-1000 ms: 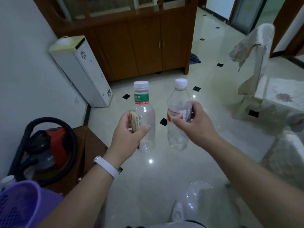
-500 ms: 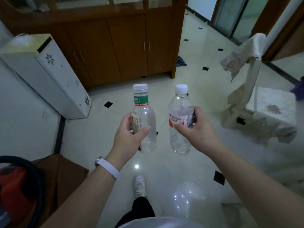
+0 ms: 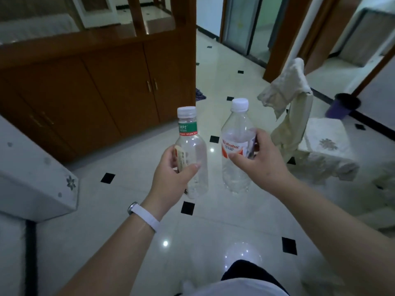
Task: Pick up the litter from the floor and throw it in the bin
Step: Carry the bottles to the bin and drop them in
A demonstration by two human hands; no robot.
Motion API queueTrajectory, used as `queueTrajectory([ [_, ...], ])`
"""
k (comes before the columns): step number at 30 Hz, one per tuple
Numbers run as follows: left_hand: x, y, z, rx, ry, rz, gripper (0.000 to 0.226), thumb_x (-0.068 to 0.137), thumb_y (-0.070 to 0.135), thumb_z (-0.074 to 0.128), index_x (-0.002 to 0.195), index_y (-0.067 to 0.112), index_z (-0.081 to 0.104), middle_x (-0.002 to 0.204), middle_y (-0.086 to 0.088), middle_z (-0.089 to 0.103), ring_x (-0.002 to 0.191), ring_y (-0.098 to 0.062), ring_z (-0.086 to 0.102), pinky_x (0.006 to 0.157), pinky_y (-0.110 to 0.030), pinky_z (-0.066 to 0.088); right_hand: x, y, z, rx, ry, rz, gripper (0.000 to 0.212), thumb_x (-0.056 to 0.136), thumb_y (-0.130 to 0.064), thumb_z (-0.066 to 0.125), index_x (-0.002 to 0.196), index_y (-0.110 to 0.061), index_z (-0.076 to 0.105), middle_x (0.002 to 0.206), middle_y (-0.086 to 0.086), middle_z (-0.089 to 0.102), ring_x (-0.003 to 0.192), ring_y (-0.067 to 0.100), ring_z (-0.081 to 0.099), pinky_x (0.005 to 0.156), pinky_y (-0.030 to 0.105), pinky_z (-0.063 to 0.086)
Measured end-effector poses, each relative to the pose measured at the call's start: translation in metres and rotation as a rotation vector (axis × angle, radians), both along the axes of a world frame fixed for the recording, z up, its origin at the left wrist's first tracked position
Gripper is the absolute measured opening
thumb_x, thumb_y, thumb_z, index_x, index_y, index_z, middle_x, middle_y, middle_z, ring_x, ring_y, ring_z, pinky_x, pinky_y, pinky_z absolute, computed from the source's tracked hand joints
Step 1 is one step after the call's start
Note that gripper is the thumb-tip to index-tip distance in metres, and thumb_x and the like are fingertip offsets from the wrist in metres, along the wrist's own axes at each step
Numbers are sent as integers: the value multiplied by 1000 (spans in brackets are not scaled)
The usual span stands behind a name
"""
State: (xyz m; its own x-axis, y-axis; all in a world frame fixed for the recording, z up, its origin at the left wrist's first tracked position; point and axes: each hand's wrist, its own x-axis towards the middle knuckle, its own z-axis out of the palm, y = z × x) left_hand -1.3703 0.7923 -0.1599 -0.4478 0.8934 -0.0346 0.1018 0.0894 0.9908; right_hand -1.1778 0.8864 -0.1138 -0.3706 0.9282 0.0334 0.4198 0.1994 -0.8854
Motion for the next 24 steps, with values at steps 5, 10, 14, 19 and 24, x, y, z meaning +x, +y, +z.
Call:
queueTrajectory([
  [5, -34, 75, -14, -38, 4, -28, 46, 87, 20, 73, 124, 33, 50, 109, 16, 63, 89, 10, 62, 63, -6, 48, -23, 68, -14, -31, 6, -65, 41, 76, -36, 77, 108, -36, 51, 100, -17, 65, 88, -2, 63, 72, 19, 50],
  [10, -60, 165, -23, -79, 49, -65, 45, 86, 22, 74, 120, 41, 50, 110, 20, 63, 96, 4, 63, 66, -10, 49, -50, 163, -38, -64, 74, -114, 40, 75, -30, 79, 108, -30, 55, 94, -16, 67, 81, -6, 64, 74, 23, 54],
  [14, -91, 246, -18, -91, 74, -19, 42, 85, 21, 76, 119, 36, 55, 110, 15, 66, 103, -8, 64, 80, -23, 50, -91, 247, -42, -75, 115, -78, 41, 75, -30, 80, 106, -31, 53, 91, -21, 65, 80, -10, 62, 75, 21, 53],
  [19, -109, 361, 9, -50, 107, -20, 47, 86, 20, 75, 125, 34, 53, 117, 14, 65, 106, -8, 63, 86, -27, 50, -108, 348, -18, -75, 142, -46, 44, 77, -32, 78, 111, -31, 50, 95, -20, 63, 78, -14, 60, 60, 2, 42],
  [24, -110, 446, 17, 0, 71, -74, 44, 86, 18, 74, 120, 37, 53, 114, 12, 67, 103, -5, 64, 89, -28, 52, -100, 431, -13, -68, 182, -180, 38, 78, -24, 77, 108, -25, 53, 90, -16, 65, 71, -13, 59, 58, 4, 41],
])
